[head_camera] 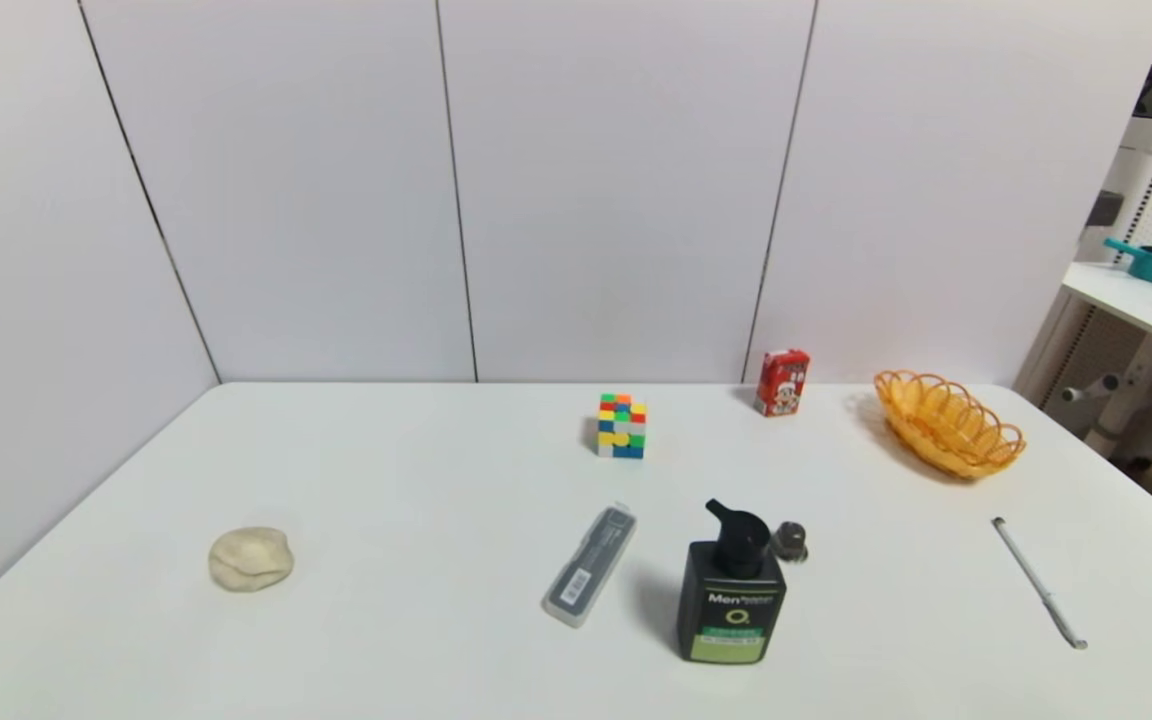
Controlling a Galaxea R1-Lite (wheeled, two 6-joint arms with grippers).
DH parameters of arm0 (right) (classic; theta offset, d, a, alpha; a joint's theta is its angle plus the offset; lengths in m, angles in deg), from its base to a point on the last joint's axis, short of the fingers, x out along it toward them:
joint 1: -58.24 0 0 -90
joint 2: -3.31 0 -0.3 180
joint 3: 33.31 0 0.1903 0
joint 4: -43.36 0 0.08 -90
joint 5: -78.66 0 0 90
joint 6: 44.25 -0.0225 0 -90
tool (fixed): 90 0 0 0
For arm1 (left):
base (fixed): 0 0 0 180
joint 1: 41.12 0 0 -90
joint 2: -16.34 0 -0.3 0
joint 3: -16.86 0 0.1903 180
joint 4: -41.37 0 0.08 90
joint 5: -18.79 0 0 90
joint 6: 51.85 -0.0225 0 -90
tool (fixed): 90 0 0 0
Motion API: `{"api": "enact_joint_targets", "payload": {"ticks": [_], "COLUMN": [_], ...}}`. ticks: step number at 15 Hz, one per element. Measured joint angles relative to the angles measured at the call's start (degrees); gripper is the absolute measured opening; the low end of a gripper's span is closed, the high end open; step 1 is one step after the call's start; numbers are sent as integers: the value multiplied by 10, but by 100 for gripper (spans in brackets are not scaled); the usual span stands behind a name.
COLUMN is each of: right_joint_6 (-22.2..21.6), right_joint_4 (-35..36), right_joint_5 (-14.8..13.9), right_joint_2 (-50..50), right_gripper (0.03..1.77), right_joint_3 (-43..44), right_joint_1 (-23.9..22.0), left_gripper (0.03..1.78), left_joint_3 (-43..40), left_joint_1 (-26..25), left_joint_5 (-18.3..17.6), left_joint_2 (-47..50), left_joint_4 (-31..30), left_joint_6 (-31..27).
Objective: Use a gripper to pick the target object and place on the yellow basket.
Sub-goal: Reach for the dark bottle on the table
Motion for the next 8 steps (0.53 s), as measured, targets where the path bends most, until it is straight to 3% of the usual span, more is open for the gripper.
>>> {"api": "enact_joint_targets", "payload": {"ticks": [5,6,8], "right_joint_6": [11,12,14], "right_joint_4": [-2,-4,-6], "right_joint_5": [9,19,70], "right_joint_2": [212,255,334], "right_gripper": [170,170,170], "right_joint_3": [196,239,316], "right_joint_1": [80,98,121], "left_gripper": [169,169,169], "left_joint_3": [0,0,0], "left_joint_1": [0,0,0], "left_joint_5": [-1,0,0], "left_joint_2": [0,0,0], "left_joint_4": [0,0,0], "left_joint_6": [0,0,0]}}
